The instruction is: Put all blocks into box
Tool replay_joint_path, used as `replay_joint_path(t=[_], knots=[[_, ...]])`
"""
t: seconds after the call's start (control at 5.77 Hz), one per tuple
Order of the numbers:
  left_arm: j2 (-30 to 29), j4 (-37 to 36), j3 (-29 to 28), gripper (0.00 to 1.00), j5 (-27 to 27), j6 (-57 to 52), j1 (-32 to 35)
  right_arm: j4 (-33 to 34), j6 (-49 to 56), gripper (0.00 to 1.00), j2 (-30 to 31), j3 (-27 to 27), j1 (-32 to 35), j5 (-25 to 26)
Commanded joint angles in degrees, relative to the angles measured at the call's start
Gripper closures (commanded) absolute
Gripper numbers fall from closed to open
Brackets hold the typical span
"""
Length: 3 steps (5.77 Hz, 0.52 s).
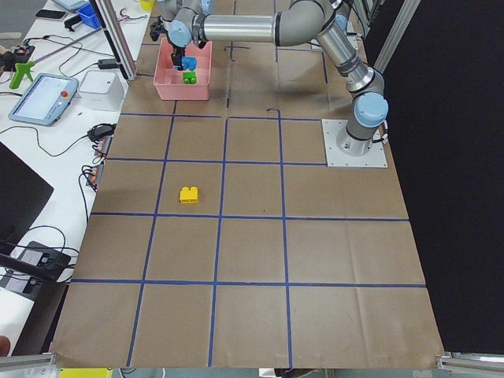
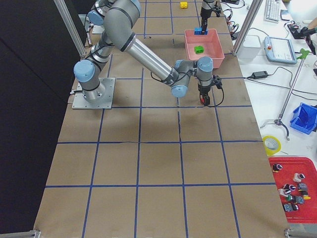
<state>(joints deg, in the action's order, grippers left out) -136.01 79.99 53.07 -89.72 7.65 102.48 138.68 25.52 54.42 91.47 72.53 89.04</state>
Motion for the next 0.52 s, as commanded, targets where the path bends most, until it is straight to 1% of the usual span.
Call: replay_joint_path(t=[0.0,0.17,0.35], knots=[[-0.3,-1.8,-0.1,0.01,-0.2,0.4,0.2,0.3,-0.5,0.03,-1.0,-0.9,0.1,-0.4],[0.9,-1.9,-0.8,0.0,-0.3,0.4,0.0,0.4,-0.6,0.04,-1.1,-0.9,0.5,-2.0],[3.4,-1.9,-1.0,0.0,-0.2,0.5,-0.4,0.4,-0.6,0.05,-1.2,-0.9,0.8,-2.8]])
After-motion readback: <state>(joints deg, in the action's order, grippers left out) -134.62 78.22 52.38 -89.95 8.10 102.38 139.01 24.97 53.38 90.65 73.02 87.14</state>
